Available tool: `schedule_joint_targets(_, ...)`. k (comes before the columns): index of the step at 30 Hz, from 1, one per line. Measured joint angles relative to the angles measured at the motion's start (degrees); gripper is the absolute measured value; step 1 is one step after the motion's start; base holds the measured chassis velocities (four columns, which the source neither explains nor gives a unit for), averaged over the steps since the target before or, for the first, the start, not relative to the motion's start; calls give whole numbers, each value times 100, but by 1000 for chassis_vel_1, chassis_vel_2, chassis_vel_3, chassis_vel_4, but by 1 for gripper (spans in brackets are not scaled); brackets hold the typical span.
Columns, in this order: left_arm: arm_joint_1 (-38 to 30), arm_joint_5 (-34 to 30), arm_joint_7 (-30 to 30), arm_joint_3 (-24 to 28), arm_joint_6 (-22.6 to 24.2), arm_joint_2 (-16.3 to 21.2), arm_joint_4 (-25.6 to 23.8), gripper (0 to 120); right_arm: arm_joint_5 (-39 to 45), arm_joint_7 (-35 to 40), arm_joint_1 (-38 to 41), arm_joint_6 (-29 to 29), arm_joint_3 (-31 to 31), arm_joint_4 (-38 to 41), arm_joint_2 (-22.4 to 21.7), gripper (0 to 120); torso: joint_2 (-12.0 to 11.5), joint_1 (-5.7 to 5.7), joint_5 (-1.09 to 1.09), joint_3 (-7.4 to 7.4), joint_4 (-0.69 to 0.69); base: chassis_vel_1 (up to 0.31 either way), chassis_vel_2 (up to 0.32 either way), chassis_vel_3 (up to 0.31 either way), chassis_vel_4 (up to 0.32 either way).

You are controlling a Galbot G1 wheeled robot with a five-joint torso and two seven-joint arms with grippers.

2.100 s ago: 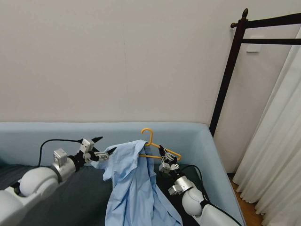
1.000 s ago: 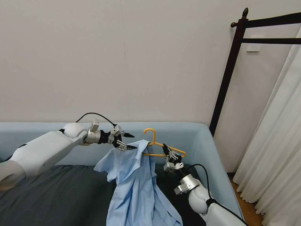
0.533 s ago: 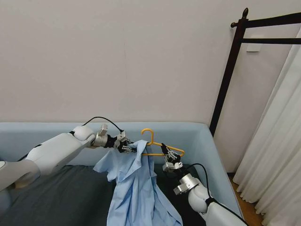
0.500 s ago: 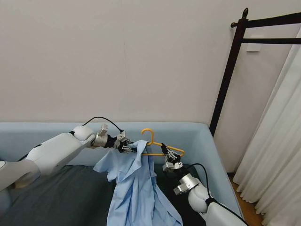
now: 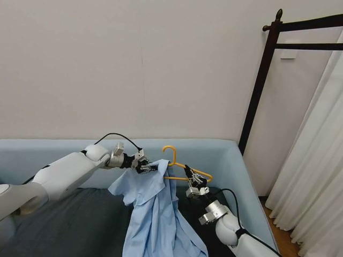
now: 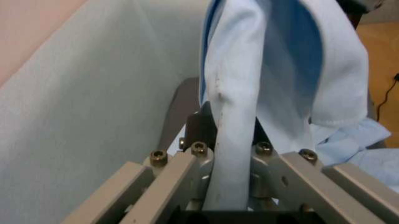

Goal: Pick up the clothes from the sofa and hang them on the clothes hanger.

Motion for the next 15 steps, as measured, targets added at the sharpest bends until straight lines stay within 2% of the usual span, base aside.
schedule_joint_targets(1,14,26,-21,-19,-33,-10,-2,2,40,-47,-34,19,-36,81,-7,20,0,0,0,0,0,0,0,0,0)
schedule_joint_targets(3,22,30,-37,-28,-38,-12,-3,1,71,-73,-54,26,-49,126,-14,23,0,0,1,0,0,0,0,0,0)
schedule_joint_targets(6,62,44,-96,-84,-62,-32,7,1,243,-180,-185,102,-100,364,-120,37,0,0,0,0,1,0,0,0,0)
schedule_joint_targets(7,62,44,-96,-84,-62,-32,7,1,243,-180,-185,102,-100,364,-120,37,0,0,0,0,1,0,0,0,0)
schedule_joint_targets(10,106,43,-130,-175,-89,-6,-11,1,660,-412,-497,257,-76,758,-312,50,0,0,0,0,-1,0,0,0,0)
schedule_joint_targets(11,106,43,-130,-175,-89,-6,-11,1,660,-412,-497,257,-76,758,-312,50,0,0,0,0,-1,0,0,0,0)
schedule_joint_targets(15,150,46,-148,-55,-137,263,-193,1,1553,-922,-1165,190,103,1110,-577,71,0,0,-1,0,-2,0,0,0,0)
